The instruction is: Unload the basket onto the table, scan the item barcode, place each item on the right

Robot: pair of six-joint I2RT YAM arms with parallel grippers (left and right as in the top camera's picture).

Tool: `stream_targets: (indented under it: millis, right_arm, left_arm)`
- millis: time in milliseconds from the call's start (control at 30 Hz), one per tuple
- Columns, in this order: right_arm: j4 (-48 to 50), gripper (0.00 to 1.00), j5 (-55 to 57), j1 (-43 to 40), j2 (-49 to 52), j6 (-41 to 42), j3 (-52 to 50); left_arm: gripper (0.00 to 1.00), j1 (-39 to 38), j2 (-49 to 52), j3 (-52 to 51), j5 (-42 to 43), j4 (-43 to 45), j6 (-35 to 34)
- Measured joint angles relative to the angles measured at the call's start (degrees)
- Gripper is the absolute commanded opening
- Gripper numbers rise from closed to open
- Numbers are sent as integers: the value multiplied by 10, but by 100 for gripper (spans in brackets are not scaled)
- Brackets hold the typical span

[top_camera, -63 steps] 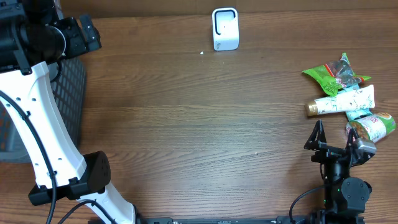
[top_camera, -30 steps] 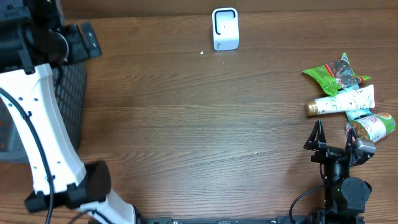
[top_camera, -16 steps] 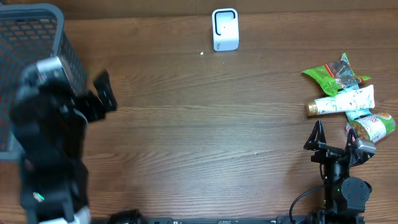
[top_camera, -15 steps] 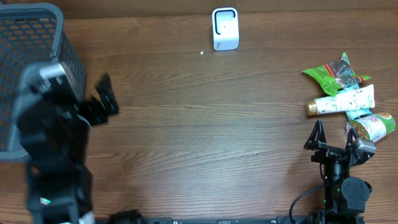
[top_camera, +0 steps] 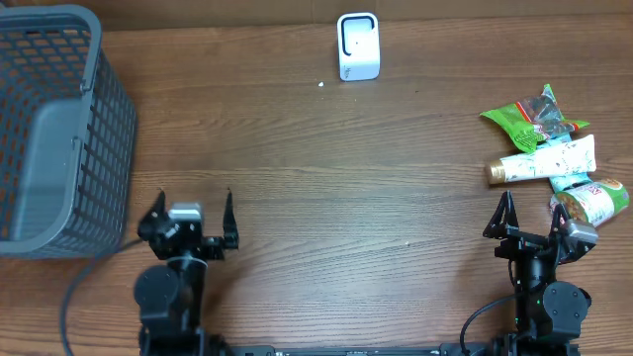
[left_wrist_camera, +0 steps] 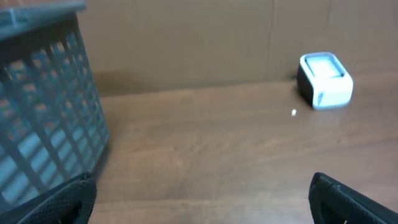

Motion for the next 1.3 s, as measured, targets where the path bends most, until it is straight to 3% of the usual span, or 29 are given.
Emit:
stream_targets:
  millis: [400,1300]
  right_arm:
    - [0,100,0,0,0,0,0]
    - [0,100,0,0,0,0,0]
  left_arm:
    - [100,0,-133,-103,-1,-16,36]
    - [100,0,-143,-104,-3,-15,45]
